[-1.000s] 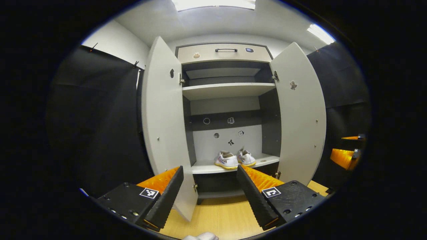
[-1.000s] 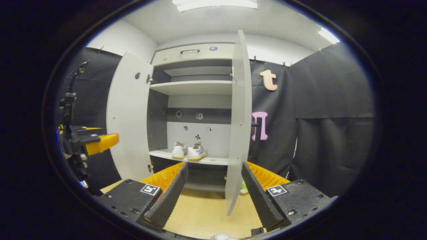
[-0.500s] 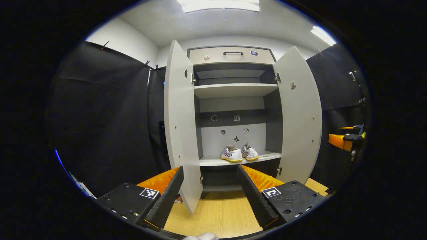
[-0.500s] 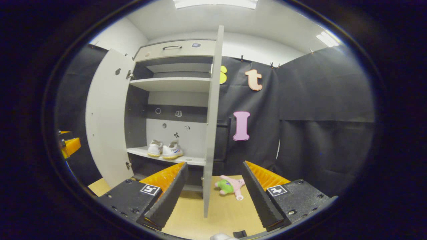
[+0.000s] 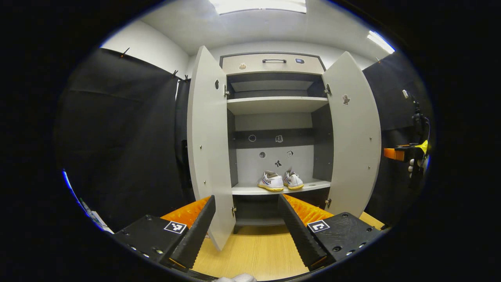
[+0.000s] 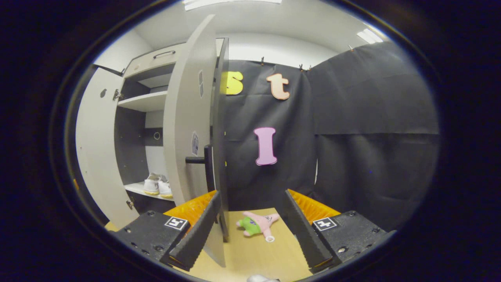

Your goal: Grab one shoe with the right hand and put it into the shoe cabinet, grab the other shoe with the left hand and put it into the shoe cabinet; then close the right door with the right hand and the left door with the left hand.

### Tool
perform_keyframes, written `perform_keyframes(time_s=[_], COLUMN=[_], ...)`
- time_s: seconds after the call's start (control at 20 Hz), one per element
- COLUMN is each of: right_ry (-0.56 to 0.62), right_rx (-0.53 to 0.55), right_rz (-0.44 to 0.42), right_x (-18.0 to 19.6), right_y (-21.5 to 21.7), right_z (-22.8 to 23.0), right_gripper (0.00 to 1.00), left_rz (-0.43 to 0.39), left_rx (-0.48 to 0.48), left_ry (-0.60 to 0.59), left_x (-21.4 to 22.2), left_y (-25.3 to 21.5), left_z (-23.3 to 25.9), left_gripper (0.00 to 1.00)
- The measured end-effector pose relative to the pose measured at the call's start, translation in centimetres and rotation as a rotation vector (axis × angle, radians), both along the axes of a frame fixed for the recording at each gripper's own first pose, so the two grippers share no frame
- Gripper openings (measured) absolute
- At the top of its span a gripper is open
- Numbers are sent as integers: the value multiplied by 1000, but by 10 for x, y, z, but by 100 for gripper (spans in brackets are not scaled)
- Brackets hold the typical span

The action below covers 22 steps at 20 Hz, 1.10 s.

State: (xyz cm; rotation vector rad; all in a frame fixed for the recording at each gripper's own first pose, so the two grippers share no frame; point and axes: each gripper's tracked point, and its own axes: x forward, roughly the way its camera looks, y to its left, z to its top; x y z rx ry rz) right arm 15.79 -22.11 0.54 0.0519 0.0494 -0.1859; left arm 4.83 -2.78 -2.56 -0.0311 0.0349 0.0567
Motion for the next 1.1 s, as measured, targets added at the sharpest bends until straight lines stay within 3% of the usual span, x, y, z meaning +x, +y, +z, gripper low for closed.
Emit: perform_keyframes(time_s=[0.25,0.35,0.4,0.45,0.55,0.6,0.9,0.95,1.0,1.05,1.1], right_ry=[12,16,20,12,8,9,7,7,11,25,39], right_rx=[6,-25,-32,-30,-3,8,-16,-16,-18,-25,-28], right_rz=[72,75,74,80,93,105,244,266,299,342,372], right_x=[17,17,17,16,16,16,24,28,34,37,39], right_y=[10,12,14,18,27,35,110,124,140,156,170], right_z=[1,2,3,4,3,2,3,3,3,0,-1], right_gripper=[98,89,94,87,87,93,94,88,94,87,88], left_rz=[0,-13,-20,-28,-42,-46,-51,-48,-43,-38,-33], left_rx=[-14,-18,-14,-7,9,12,14,14,15,17,22], left_ry=[7,16,16,13,11,4,15,21,24,27,31], left_x=[5,5,5,6,10,11,5,3,3,1,0], left_y=[-4,-8,-10,-11,-13,-13,-10,-7,-3,0,4], left_z=[-2,-3,-2,0,3,7,2,0,0,-1,-2], left_gripper=[96,96,96,96,96,96,96,96,96,96,96])
